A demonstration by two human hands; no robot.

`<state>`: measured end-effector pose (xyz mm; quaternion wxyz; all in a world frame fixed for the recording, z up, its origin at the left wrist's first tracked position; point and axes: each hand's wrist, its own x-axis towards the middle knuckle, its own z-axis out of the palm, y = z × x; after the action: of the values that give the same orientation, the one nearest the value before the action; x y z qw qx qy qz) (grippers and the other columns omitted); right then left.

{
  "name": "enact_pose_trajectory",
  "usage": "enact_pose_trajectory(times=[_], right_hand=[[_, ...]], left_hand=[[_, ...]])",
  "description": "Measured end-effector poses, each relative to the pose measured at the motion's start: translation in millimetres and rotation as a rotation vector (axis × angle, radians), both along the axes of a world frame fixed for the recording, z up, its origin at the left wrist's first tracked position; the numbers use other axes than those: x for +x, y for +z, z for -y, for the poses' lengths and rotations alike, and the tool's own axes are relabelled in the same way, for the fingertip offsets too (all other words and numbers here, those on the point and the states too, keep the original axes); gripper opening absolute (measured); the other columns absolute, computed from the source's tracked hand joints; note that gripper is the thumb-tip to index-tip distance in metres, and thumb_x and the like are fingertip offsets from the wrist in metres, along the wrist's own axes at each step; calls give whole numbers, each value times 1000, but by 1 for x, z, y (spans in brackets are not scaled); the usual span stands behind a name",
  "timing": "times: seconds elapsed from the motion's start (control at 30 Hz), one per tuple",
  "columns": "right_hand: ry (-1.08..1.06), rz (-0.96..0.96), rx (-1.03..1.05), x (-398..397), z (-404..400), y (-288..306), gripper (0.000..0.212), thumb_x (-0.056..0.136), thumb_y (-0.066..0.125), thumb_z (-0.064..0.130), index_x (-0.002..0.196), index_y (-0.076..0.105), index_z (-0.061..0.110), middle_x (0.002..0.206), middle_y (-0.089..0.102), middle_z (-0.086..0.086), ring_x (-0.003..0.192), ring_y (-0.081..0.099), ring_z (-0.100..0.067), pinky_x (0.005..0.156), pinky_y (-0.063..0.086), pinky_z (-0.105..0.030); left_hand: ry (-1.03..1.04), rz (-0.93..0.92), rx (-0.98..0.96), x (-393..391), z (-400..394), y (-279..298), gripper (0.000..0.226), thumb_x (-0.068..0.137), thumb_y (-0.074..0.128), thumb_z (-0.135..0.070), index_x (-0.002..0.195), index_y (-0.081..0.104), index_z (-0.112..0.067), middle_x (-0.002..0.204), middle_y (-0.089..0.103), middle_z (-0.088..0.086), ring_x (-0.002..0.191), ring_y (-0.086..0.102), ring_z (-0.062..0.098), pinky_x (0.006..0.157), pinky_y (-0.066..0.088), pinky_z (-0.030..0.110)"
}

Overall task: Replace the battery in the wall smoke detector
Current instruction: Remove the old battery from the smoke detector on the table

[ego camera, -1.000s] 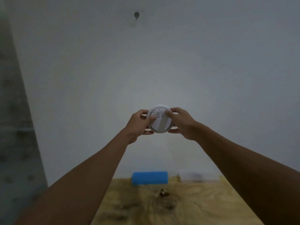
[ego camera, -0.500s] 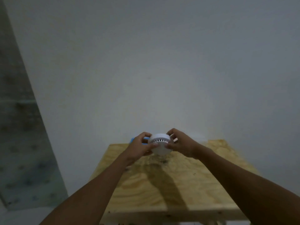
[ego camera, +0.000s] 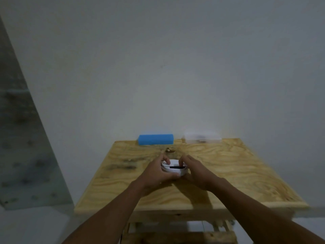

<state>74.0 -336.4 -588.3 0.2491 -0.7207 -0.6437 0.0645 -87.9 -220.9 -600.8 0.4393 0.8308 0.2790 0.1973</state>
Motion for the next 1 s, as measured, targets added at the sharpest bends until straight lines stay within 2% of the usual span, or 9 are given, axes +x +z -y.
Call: enact_pose_trajectory(times=[0.13,0.2,0.3,0.37,0.47,0.57,0.7,0.9,1.0], right_hand=[[14,57,-67,4,0,-2,23,87,63,24,104,48,28,127,49,1,108,47,-14,89,47,-26],[35,67,-124,4,-1,2,25,86,64,26,105,48,29,130,46,1,113,46,-15,93,48,-29],[70,79,-249,4,-3,14,30,82,65,32,108,51,26,131,46,-1,116,45,-19,99,46,-36],[66,95,-256,6,-8,22,29,86,61,30,113,55,23,129,52,-5,111,49,-20,95,46,-36],[43,103,-236,6,-20,28,38,91,57,32,127,55,19,130,58,-6,111,54,-20,92,45,-34],[54,200,-286,2,-34,28,51,90,59,36,135,51,16,132,56,-9,116,51,-25,94,41,-36],[97,305,-350,-4,-47,31,47,92,56,34,135,52,16,127,50,-10,116,46,-27,95,40,-39],[191,543,-344,-13,-47,27,46,91,59,22,134,44,14,130,44,-9,118,43,-27,93,41,-41],[211,532,-378,-10,-47,30,43,93,55,22,134,43,16,134,42,-7,123,39,-26,96,38,-42]], left_hand=[[-2,1,45,1,-5,-11,53,65,86,-43,101,50,-32,120,58,-4,101,60,13,71,53,20],[-12,-8,54,1,-10,-15,58,61,88,-44,104,49,-34,121,57,-5,105,60,13,77,55,24],[-52,3,55,-1,-14,-22,78,58,91,-41,122,48,-36,122,58,-9,107,61,9,86,56,27],[-73,28,44,0,-17,-27,89,57,93,-41,132,45,-35,124,60,-11,109,62,7,91,56,31],[-85,36,19,3,-18,-32,90,55,93,-48,131,47,-38,123,64,-14,109,64,7,92,57,39],[-53,11,55,9,-20,-34,82,52,90,-57,123,51,-46,118,66,-17,105,65,8,90,56,44],[-53,-23,116,13,-22,-33,72,54,86,-62,118,56,-46,111,69,-20,99,66,6,87,56,46],[7,-108,200,17,-28,-36,103,43,73,-86,131,45,-42,123,62,-14,110,59,17,96,50,47],[13,-114,199,18,-29,-38,107,41,71,-89,134,43,-43,126,60,-14,113,58,18,97,50,47]])
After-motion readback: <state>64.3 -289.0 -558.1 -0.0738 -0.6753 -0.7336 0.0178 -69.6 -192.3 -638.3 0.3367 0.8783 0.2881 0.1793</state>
